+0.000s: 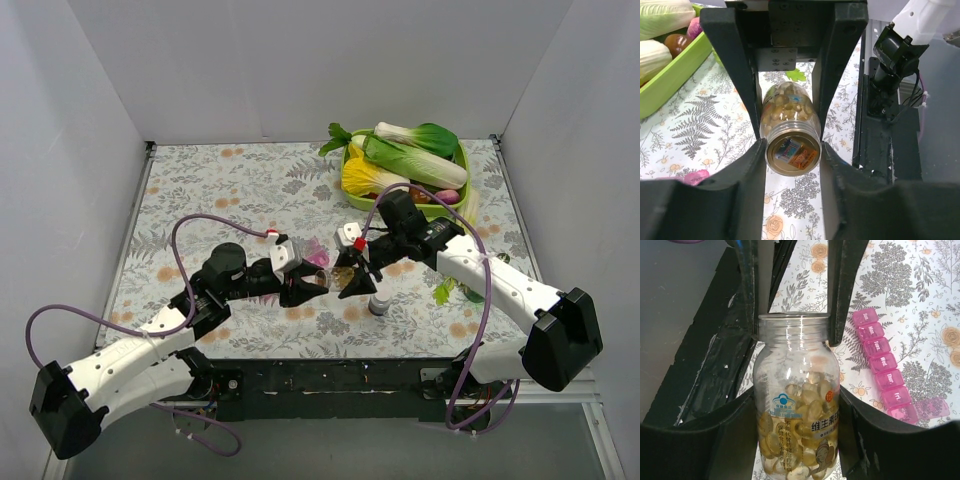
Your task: Sort the pills into containers
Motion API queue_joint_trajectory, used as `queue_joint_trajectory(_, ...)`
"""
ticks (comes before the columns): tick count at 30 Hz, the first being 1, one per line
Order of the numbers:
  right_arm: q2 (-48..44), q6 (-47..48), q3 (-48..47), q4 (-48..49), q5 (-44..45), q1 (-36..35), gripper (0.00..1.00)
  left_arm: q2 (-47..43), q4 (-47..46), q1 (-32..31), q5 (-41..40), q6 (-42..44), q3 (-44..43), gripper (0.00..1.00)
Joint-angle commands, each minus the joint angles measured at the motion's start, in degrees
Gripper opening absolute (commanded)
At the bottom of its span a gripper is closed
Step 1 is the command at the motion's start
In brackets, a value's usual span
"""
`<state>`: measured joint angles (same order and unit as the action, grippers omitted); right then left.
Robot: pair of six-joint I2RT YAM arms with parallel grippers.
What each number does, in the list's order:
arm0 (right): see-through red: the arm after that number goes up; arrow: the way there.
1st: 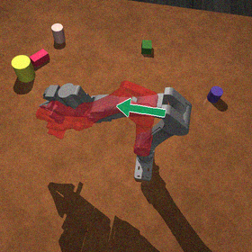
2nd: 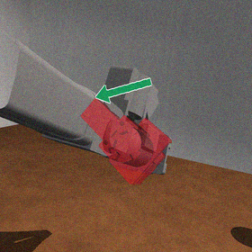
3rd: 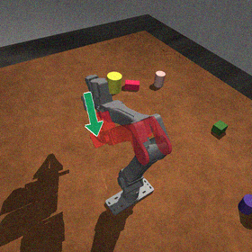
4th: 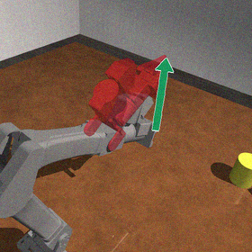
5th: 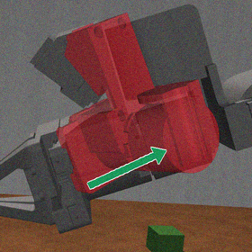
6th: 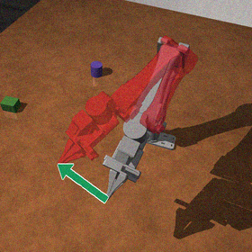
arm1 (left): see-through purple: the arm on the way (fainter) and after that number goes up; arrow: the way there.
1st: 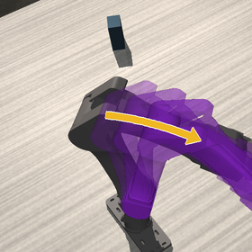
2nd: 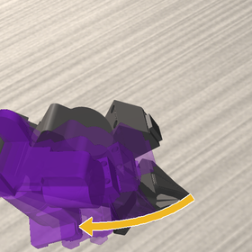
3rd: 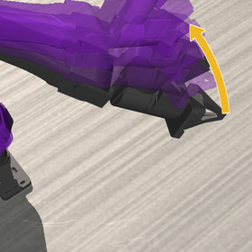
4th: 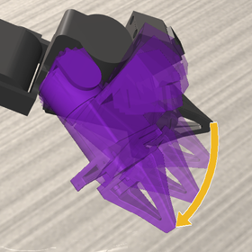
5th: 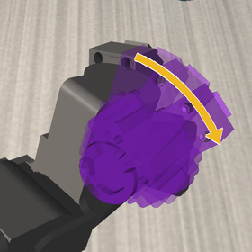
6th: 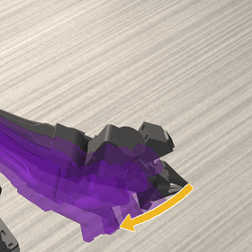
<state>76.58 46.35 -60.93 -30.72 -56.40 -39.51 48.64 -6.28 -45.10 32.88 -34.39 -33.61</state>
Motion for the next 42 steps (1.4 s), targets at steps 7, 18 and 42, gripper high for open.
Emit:
queue_joint_trajectory(7, -1.6, -6.8, 2.5, 7.9, 8.7, -0.2, 0.04, 1.6, 4.3, 0.0, -20.6, -36.8, -3.5, 0.00)
queue_joint_trajectory(18, -0.2, -14.0, 3.5, 14.6, 20.5, -0.1, 0.02, 14.0, 31.2, 0.1, -24.6, -88.9, -16.8, 0.00)
queue_joint_trajectory(42, -1.2, -6.7, 3.6, 7.4, 3.7, 2.6, 0.02, -11.4, 11.5, 3.0, -1.2, -10.2, -1.5, 0.98)
